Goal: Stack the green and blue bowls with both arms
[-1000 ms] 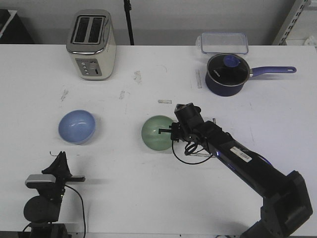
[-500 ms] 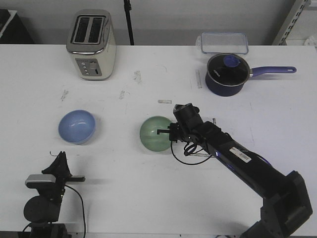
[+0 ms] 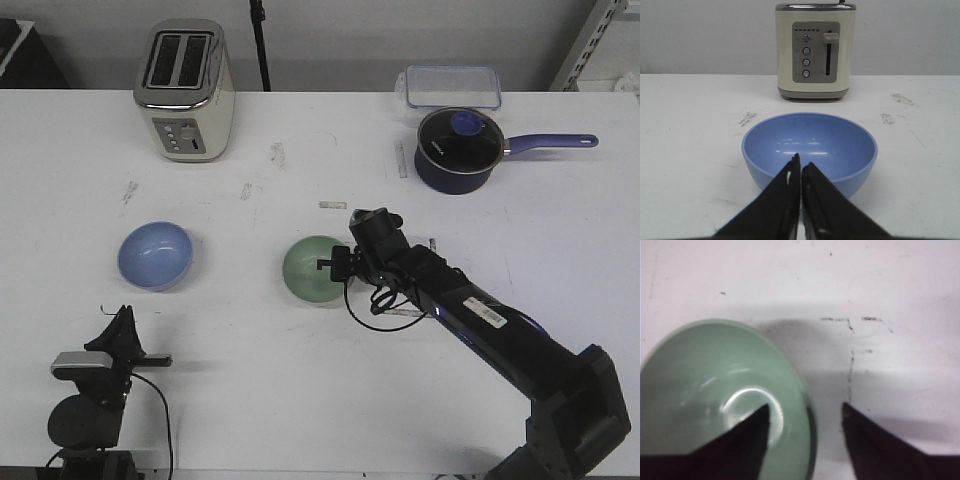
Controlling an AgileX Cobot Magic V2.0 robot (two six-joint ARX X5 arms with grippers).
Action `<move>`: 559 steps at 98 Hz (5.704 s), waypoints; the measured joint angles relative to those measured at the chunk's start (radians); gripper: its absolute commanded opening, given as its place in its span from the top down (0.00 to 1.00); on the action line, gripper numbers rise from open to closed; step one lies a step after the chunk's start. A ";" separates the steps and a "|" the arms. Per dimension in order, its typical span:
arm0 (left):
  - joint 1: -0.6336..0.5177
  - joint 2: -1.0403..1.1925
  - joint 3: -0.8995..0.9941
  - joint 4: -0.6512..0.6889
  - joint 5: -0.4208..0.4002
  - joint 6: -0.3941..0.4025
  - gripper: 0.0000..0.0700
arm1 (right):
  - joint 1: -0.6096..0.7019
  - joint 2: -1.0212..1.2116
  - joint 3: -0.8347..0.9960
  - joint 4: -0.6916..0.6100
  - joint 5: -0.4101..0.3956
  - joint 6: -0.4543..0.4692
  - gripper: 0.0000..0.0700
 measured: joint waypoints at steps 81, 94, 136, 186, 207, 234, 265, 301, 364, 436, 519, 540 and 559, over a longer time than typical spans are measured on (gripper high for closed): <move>0.000 0.000 0.000 0.000 0.000 0.000 1.00 | -0.188 -0.534 -0.345 0.436 0.120 -0.621 0.99; 0.000 0.000 0.000 0.000 0.000 0.000 1.00 | -0.313 -0.674 -0.446 0.461 0.095 -0.645 0.99; 0.000 0.000 0.000 0.000 0.000 0.000 1.00 | -0.586 -1.283 -0.924 0.567 0.066 -0.649 0.99; 0.000 0.000 0.000 0.000 0.000 0.000 1.00 | -0.585 -1.544 -0.952 0.535 0.067 -0.649 0.99; 0.000 0.000 0.000 0.000 0.000 0.000 1.00 | -0.585 -1.545 -0.952 0.534 0.067 -0.649 0.99; 0.000 0.000 0.000 0.000 0.000 0.000 1.00 | -0.585 -1.545 -0.952 0.534 0.067 -0.649 0.99; 0.000 0.000 0.000 0.000 0.000 0.000 1.00 | -0.585 -1.545 -0.952 0.534 0.067 -0.649 0.99; 0.000 0.001 0.005 0.028 -0.001 -0.062 1.00 | -0.585 -1.545 -0.952 0.534 0.067 -0.649 0.99; 0.000 0.414 0.565 -0.154 -0.002 0.063 1.00 | -0.585 -1.545 -0.952 0.534 0.067 -0.649 0.99; 0.058 1.187 1.211 -0.961 0.000 -0.139 1.00 | -0.585 -1.545 -0.952 0.534 0.067 -0.649 0.99; 0.285 1.637 1.344 -0.991 0.257 -0.196 0.31 | -0.585 -1.545 -0.952 0.534 0.067 -0.649 0.99; 0.271 1.723 1.344 -0.964 0.257 -0.196 0.65 | -0.585 -1.545 -0.952 0.534 0.067 -0.649 0.99; 0.267 1.733 1.344 -0.948 0.256 -0.196 0.91 | -0.585 -1.545 -0.952 0.534 0.067 -0.649 0.99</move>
